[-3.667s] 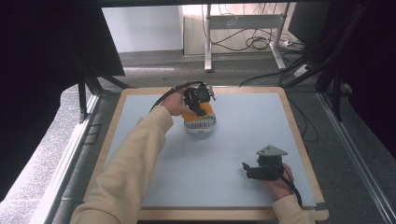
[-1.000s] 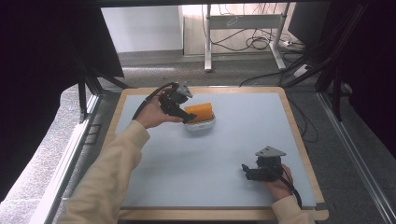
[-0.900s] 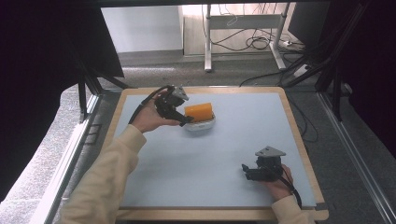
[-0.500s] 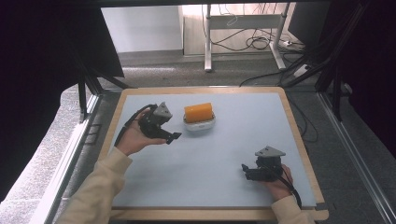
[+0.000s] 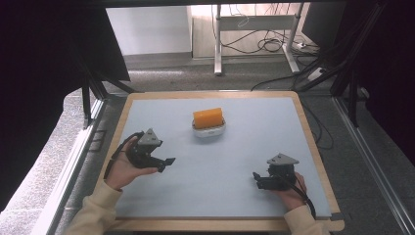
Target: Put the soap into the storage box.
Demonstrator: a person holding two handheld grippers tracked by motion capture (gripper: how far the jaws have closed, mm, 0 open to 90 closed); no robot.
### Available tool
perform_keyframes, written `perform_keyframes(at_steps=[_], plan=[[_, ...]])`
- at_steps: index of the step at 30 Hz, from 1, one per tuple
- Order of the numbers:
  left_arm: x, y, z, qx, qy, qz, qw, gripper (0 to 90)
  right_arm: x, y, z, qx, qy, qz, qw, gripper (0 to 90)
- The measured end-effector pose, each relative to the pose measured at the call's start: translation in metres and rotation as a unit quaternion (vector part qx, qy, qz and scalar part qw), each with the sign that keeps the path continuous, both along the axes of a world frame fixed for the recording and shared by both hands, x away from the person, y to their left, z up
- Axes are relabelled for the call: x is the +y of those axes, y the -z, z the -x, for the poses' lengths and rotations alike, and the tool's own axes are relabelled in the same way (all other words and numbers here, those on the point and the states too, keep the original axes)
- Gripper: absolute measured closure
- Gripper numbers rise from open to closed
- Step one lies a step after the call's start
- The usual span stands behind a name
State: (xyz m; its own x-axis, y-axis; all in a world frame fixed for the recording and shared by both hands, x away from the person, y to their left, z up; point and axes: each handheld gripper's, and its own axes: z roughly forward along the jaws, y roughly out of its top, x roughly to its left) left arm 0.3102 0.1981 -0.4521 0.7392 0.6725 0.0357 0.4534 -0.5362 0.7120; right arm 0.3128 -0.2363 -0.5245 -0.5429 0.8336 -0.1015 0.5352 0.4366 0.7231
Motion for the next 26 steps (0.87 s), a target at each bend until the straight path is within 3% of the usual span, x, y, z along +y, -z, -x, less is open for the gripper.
perform_keyframes(at_steps=[6, 11, 26], plan=[[0.014, 0.015, 0.014, 0.007, -0.019, 0.020, 0.9996, 20.8, 0.000, 0.000, 0.000, 0.000, 0.000, 0.001, 1.0000, 11.2], [0.016, 0.025, 0.016, 0.016, -0.027, 0.012, 0.9994, 20.5, 0.000, -0.001, 0.000, -0.002, -0.002, 0.001, 1.0000, 11.3], [0.013, 0.023, 0.016, 0.020, -0.024, 0.009, 0.9995, 19.5, -0.002, 0.000, 0.001, -0.005, -0.011, 0.001, 0.9999, 11.3]])
